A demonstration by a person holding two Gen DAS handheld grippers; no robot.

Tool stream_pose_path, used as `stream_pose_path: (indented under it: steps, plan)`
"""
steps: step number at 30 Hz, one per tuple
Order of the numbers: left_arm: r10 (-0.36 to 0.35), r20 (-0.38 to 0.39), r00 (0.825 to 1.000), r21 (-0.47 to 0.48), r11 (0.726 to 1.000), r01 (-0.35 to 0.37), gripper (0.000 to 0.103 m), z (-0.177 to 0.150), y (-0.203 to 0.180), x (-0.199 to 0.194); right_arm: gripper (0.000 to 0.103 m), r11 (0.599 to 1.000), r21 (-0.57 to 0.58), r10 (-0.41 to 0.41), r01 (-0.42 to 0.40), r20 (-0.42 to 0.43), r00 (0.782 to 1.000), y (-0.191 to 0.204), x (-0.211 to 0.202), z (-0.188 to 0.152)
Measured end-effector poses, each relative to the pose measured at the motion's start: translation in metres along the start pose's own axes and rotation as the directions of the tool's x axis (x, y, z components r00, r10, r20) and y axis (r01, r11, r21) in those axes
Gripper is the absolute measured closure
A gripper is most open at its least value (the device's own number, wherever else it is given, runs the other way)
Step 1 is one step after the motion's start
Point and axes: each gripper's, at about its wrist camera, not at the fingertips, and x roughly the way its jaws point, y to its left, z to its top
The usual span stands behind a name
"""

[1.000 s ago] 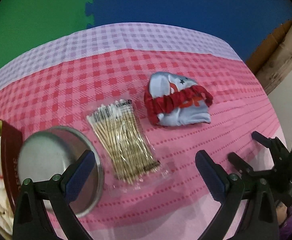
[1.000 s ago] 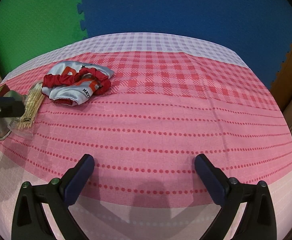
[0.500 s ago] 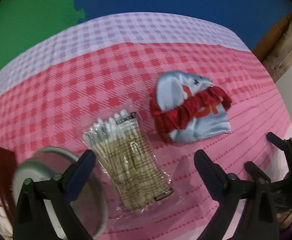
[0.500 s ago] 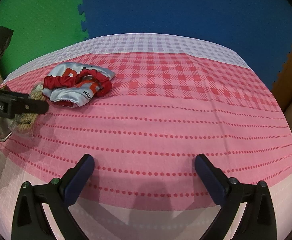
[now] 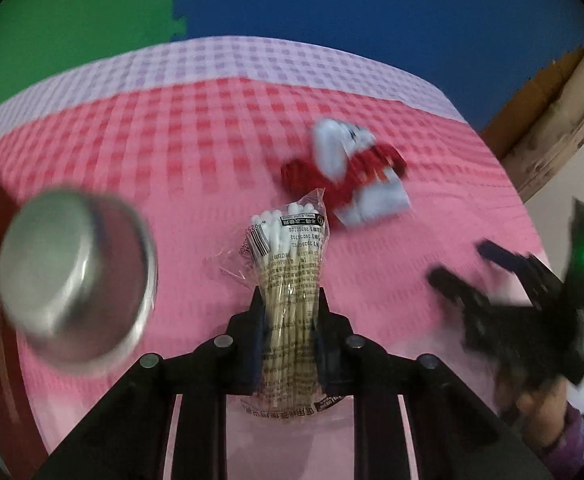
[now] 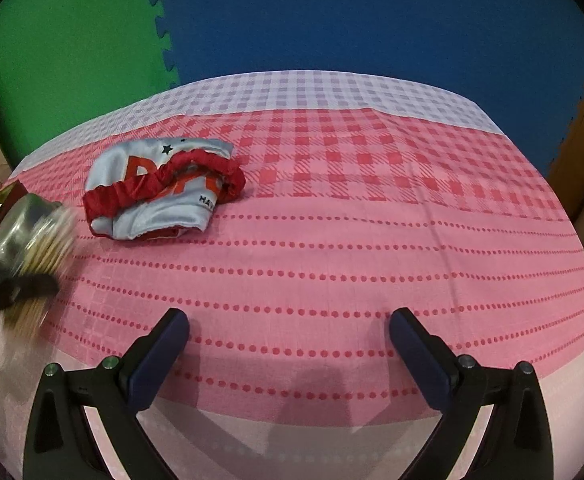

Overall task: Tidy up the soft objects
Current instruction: 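Grasp the bag of cotton swabs with the left gripper, then lift the cotton swab bag with the left gripper while the right gripper grasps the blue-red pouch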

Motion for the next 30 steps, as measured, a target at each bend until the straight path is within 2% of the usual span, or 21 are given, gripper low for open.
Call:
stream_pose_path:
  steps: [6,12,19,22,25,27,30]
  plan:
    - [-0.003,0.014,1.000,-0.050,0.999,0.004,0.085,-0.044,0.005,-0.033,0.000,1.000,-0.009,-0.013,0.013,-0.005,1.000,0.002,0.001,0.000]
    - [-0.036,0.008,0.999,-0.135,0.990,0.037,0.084,-0.068,0.023,-0.050,0.000,1.000,-0.018,-0.022,0.022,-0.008,1.000,0.003,0.002,0.000]
    - [-0.033,0.037,0.999,-0.134,0.990,0.038,0.084,-0.084,0.027,-0.070,0.000,0.999,-0.041,0.011,-0.011,-0.009,1.000,0.005,-0.002,-0.001]
    - [-0.038,0.058,0.998,-0.126,0.991,0.045,0.084,-0.088,0.028,-0.081,0.000,0.998,-0.028,0.048,-0.047,0.016,0.999,0.010,-0.014,-0.002]
    - [-0.035,0.076,0.996,-0.118,0.992,0.044,0.084,-0.091,0.029,-0.090,0.000,0.996,-0.021,0.086,-0.085,0.085,0.993,0.028,-0.033,0.002]
    - [-0.036,0.076,0.996,-0.121,0.992,0.045,0.084,-0.093,0.030,-0.094,0.000,0.995,-0.063,0.087,-0.080,0.115,0.990,0.049,-0.040,0.010]
    - [-0.043,0.080,0.996,-0.138,0.989,0.054,0.084,-0.096,0.036,-0.099,0.000,0.987,-0.149,0.071,-0.055,0.104,0.992,0.082,-0.034,0.025]
